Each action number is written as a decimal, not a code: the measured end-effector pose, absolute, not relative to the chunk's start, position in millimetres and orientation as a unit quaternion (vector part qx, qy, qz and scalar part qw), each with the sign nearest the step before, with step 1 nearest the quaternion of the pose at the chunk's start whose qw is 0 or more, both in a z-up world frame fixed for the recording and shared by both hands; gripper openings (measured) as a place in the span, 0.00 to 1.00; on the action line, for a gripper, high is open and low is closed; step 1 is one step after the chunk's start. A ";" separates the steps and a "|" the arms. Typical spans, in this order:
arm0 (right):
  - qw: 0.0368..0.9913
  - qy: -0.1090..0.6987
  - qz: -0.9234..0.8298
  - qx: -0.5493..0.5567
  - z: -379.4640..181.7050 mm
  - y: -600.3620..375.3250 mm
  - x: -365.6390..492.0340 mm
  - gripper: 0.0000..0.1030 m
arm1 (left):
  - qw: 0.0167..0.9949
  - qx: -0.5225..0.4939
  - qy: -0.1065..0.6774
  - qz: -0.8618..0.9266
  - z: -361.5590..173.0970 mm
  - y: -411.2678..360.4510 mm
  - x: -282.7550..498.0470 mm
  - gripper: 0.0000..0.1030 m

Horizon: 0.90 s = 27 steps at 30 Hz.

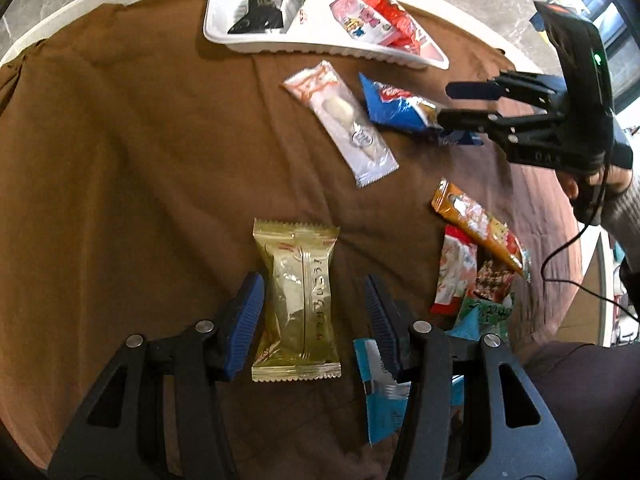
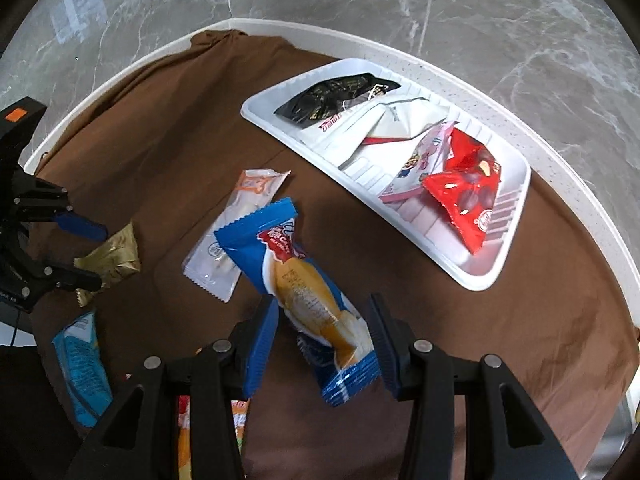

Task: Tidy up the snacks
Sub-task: 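Grasp the gold wrapped cake with the left tool while the right tool grasps the blue cake packet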

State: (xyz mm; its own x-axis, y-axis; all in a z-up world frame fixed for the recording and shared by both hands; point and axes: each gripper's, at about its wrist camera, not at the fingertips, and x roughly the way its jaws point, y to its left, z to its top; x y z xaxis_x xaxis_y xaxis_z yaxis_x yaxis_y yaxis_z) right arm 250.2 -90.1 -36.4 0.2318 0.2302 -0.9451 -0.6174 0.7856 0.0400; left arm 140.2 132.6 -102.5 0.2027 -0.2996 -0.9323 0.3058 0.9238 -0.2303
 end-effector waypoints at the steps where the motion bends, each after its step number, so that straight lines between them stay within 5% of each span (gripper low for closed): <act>1: 0.764 0.555 0.277 -0.178 -39.2 -89.5 252.9 0.48 | 0.774 0.005 0.602 -0.194 -105.7 130.1 139.5 0.48; 19: 0.731 0.568 0.329 -0.188 -56.9 -77.0 269.4 0.46 | 0.774 0.005 0.604 -0.191 -118.9 121.2 143.6 0.48; 23: 0.731 0.568 0.332 -0.182 -56.9 -77.6 271.4 0.34 | 0.782 0.024 0.597 -0.179 -118.0 119.6 140.3 0.29; 27: 0.734 0.569 0.330 -0.169 -53.3 -80.8 272.0 0.30 | 0.784 0.015 0.594 -0.180 -117.7 123.6 139.2 0.28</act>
